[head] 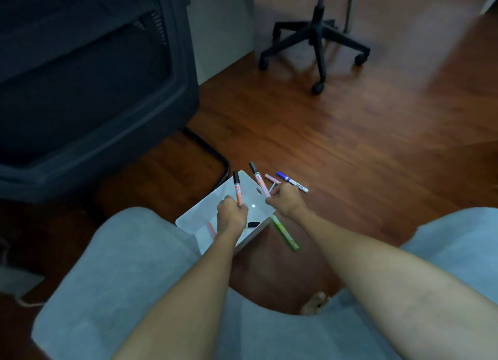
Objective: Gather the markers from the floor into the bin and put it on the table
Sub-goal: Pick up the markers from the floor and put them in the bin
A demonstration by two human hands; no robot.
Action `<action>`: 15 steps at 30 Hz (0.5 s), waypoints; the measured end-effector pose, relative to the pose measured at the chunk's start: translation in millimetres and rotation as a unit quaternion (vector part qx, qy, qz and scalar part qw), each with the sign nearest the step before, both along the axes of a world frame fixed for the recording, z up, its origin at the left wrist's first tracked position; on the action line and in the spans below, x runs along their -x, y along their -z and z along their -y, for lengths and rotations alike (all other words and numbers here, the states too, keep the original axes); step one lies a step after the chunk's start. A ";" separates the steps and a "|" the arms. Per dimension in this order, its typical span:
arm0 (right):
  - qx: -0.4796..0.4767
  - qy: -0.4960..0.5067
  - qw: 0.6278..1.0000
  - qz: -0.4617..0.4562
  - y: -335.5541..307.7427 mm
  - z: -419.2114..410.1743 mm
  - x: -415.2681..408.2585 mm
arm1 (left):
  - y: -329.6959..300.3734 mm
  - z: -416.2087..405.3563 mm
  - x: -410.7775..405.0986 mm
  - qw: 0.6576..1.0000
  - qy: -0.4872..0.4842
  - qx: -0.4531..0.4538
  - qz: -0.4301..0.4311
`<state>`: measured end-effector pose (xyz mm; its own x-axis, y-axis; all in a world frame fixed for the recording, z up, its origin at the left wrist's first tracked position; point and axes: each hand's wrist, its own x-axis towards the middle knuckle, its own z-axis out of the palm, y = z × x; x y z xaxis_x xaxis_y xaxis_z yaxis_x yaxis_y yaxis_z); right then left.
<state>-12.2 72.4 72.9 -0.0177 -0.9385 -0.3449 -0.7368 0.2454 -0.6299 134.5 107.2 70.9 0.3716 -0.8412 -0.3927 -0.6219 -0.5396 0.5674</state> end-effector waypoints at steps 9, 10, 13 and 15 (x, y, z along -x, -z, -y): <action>-0.017 -0.115 0.992 -0.052 6.7 -2.1 -15.5 | -3.2 -2.1 -7.6 0.997 0.009 -0.053 0.050; -0.014 -0.107 0.993 -0.048 4.3 4.6 -10.7 | -7.1 10.8 -10.9 0.996 0.035 -0.050 0.061; -0.004 -0.041 0.999 -0.027 -11.6 22.1 8.6 | -26.8 58.5 -13.9 0.996 0.060 -0.022 0.067; -0.005 -0.012 1.000 -0.028 -13.1 26.8 26.1 | -31.9 83.3 -3.3 0.997 0.059 0.003 0.052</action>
<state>-38.3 45.5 86.0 -0.0151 -0.9351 -0.3541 -0.7770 0.2338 -0.5844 137.7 23.9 102.7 0.3090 -0.8836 -0.3518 -0.7359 -0.4565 0.5000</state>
